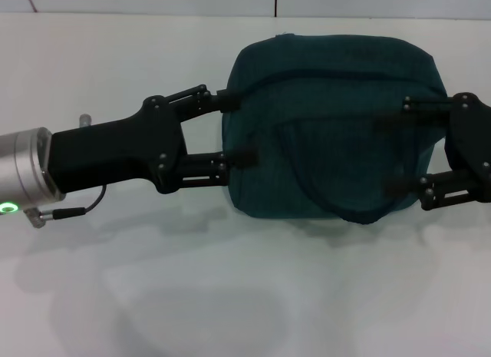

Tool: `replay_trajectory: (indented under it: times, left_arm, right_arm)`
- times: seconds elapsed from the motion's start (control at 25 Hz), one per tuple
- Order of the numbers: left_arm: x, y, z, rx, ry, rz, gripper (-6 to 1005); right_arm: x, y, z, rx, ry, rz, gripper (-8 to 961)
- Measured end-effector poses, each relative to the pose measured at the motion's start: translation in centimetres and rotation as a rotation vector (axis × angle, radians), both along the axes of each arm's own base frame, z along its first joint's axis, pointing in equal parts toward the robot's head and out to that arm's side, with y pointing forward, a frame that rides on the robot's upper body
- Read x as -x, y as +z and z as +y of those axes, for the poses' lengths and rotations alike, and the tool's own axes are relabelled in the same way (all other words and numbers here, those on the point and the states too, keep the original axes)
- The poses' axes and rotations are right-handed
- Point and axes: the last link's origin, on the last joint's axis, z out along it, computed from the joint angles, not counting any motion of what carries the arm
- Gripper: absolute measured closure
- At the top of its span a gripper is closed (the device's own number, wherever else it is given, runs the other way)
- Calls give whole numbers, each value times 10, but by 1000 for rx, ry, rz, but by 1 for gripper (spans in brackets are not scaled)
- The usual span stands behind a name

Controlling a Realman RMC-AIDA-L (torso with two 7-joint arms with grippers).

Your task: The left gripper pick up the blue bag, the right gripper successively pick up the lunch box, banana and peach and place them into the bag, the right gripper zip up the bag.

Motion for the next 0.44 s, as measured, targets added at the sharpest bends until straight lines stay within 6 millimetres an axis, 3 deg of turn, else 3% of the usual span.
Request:
replay_trajectory:
  times: [0.44]
  left_arm:
    - [1,0,-1,0,3,-1,109]
  right_arm:
    - [-1,-1,-1,2,-3,-1,122]
